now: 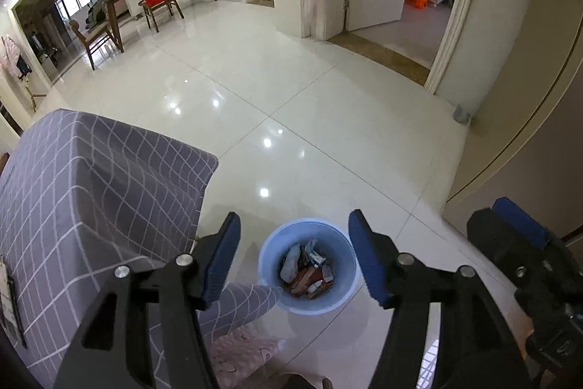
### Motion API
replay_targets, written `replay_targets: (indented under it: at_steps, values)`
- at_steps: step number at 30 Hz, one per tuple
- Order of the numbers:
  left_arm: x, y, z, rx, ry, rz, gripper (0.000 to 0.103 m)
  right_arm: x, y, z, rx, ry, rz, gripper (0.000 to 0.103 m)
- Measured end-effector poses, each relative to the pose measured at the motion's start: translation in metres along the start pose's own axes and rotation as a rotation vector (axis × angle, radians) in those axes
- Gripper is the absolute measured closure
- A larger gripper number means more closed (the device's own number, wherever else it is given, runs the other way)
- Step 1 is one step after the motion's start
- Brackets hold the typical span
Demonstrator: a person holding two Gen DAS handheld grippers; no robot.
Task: Collect trash
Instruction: 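Move both grippers back to the table toward the folded newspaper, then grasp the folded newspaper with both grippers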
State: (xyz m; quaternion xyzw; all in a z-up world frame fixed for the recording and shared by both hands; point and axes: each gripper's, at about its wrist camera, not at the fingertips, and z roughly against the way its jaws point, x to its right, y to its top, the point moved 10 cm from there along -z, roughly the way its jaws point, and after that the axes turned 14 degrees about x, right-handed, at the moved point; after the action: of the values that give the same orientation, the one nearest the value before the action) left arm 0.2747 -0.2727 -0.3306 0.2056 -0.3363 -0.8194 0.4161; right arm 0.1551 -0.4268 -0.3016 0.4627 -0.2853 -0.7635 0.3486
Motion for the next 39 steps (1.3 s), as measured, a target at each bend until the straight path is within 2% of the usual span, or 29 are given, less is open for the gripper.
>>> replay_targets:
  at_steps: [7, 12, 15, 19, 24, 27, 28, 30, 35, 39]
  values:
    - [-0.014, 0.006, 0.032, 0.048, 0.008, 0.013, 0.038, -0.028, 0.002, 0.011, 0.003, 0.027, 0.031, 0.028]
    - [-0.049, 0.009, 0.068, 0.098, 0.045, 0.042, 0.033, -0.069, 0.002, 0.018, 0.006, 0.077, 0.055, 0.028]
    - [-0.090, 0.007, 0.094, 0.127, 0.095, 0.084, 0.028, -0.112, -0.010, 0.016, -0.009, 0.127, 0.086, 0.028]
    - [-0.153, -0.006, 0.126, 0.154, 0.159, 0.157, 0.027, -0.176, -0.034, 0.011, -0.046, 0.208, 0.130, 0.027]
    - [-0.250, -0.034, 0.173, 0.187, 0.300, 0.251, 0.027, -0.267, -0.081, -0.001, -0.129, 0.321, 0.189, 0.027]
    - [-0.300, -0.052, 0.193, 0.187, 0.388, 0.291, 0.026, -0.308, -0.109, -0.011, -0.181, 0.354, 0.229, 0.027]
    - [-0.323, -0.062, 0.201, 0.180, 0.442, 0.305, 0.026, -0.323, -0.121, -0.016, -0.207, 0.362, 0.245, 0.027]
    - [-0.353, -0.075, 0.209, 0.169, 0.489, 0.321, 0.025, -0.344, -0.141, -0.023, -0.246, 0.378, 0.256, 0.027]
    - [-0.406, -0.110, 0.209, 0.125, 0.526, 0.379, 0.025, -0.385, -0.182, -0.048, -0.345, 0.397, 0.287, 0.027]
    - [-0.425, -0.132, 0.198, 0.095, 0.495, 0.423, 0.025, -0.406, -0.204, -0.063, -0.381, 0.391, 0.305, 0.027]
